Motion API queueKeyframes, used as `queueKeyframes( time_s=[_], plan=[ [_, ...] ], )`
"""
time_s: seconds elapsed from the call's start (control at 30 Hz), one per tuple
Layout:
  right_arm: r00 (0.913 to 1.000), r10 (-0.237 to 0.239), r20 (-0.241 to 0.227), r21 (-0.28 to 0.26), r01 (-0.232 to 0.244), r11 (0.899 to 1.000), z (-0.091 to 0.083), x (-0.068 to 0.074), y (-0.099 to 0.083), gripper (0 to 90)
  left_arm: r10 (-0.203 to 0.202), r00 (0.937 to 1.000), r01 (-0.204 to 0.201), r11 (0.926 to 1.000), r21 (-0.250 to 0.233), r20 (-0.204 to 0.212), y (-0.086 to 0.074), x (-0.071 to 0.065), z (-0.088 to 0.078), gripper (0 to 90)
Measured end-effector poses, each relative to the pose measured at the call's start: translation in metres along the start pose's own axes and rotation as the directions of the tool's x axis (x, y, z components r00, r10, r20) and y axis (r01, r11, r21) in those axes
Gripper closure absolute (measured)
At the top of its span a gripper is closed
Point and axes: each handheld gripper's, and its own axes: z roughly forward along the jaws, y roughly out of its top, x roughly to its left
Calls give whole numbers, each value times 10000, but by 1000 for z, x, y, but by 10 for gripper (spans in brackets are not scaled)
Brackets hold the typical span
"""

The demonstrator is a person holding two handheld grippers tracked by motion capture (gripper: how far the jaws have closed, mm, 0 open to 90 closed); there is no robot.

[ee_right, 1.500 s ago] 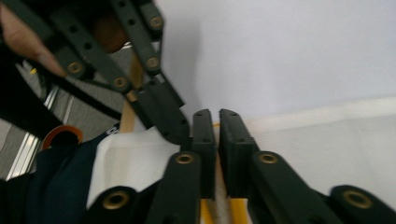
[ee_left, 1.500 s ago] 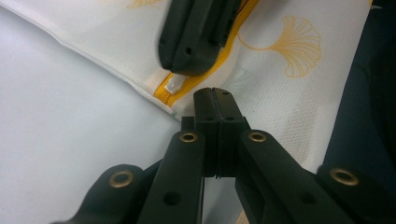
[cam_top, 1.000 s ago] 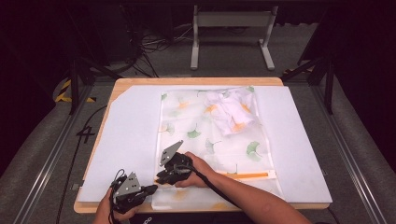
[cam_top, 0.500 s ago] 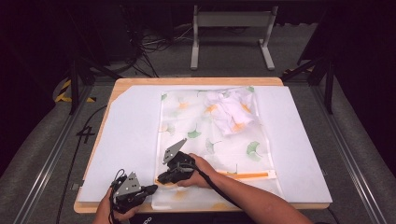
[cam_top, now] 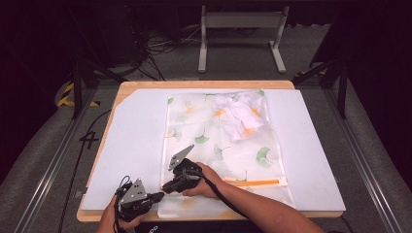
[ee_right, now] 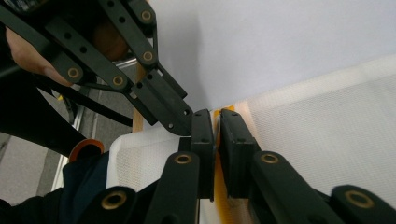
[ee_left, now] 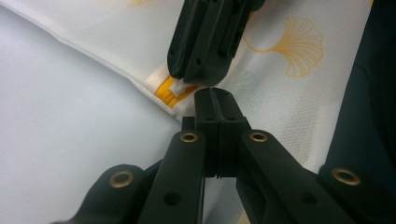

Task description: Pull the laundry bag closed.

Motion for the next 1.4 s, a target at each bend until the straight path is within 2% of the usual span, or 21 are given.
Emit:
queueKeyframes(
  time_s=[0.07, 0.17, 0.37, 0.47, 0.53, 0.63, 0.7, 0.8, 0.83, 0.87, 0.97, 1.4],
  plan=[
    [9998, 201, 10, -18, -201, 9998, 2, 1, -1, 838, -11, 10000, 11, 10000, -7, 18, 0, 0, 0, 900],
    [9991, 278, 306, 48, -280, 9996, 4, 0, -1, 899, 3, 10000, -3, 10000, -14, 22, 0, 0, 0, 900],
    [9994, 56, 340, -17, -56, 10000, 2, 1, -2, 900, 7, 10000, -7, 10000, -22, -18, 0, 0, 0, 900],
    [9992, 109, 373, -118, -105, 9999, -1, 0, -2, 900, 30, 10000, -30, 10000, -6, -36, 0, 0, 0, 900],
    [9992, 89, 393, -50, -87, 10000, -3, 0, -3, 900, 344, 9988, -341, 9994, 90, -355, 4, -2, 0, 891],
    [9992, 10, 408, -44, -8, 10000, -3, 0, -2, 900, 631, 9961, -621, 9979, 180, -618, 9, -1, 0, 888],
    [9993, -33, 383, 25, 32, 10000, -4, 0, -1, 900, 627, 9963, -622, 9980, 107, -583, 11, 1, -1, 891],
    [9990, -123, 425, 133, 118, 9998, -5, 0, -1, 900, 689, 9964, -676, 9974, 263, -500, 12, 3, 3, 900],
    [9989, -124, 451, 140, 118, 9998, -6, 0, -1, 900, 901, 9948, -883, 9953, 398, -482, 12, 2, 7, 900],
    [9988, -141, 473, 178, 133, 9998, -6, 0, 0, 900, 901, 9948, -883, 9953, 398, -482, 12, 2, 7, 900],
    [9985, -204, 516, 176, 195, 9997, -5, 2, -1, 900, 479, 9983, -474, 9987, 169, -330, 8, 4, 7, 900],
    [9961, -382, 797, 371, 353, 9987, -11, 5, -6, 900, 191, 9995, -188, 9998, 116, -267, 7, 5, 7, 900]
  ],
)
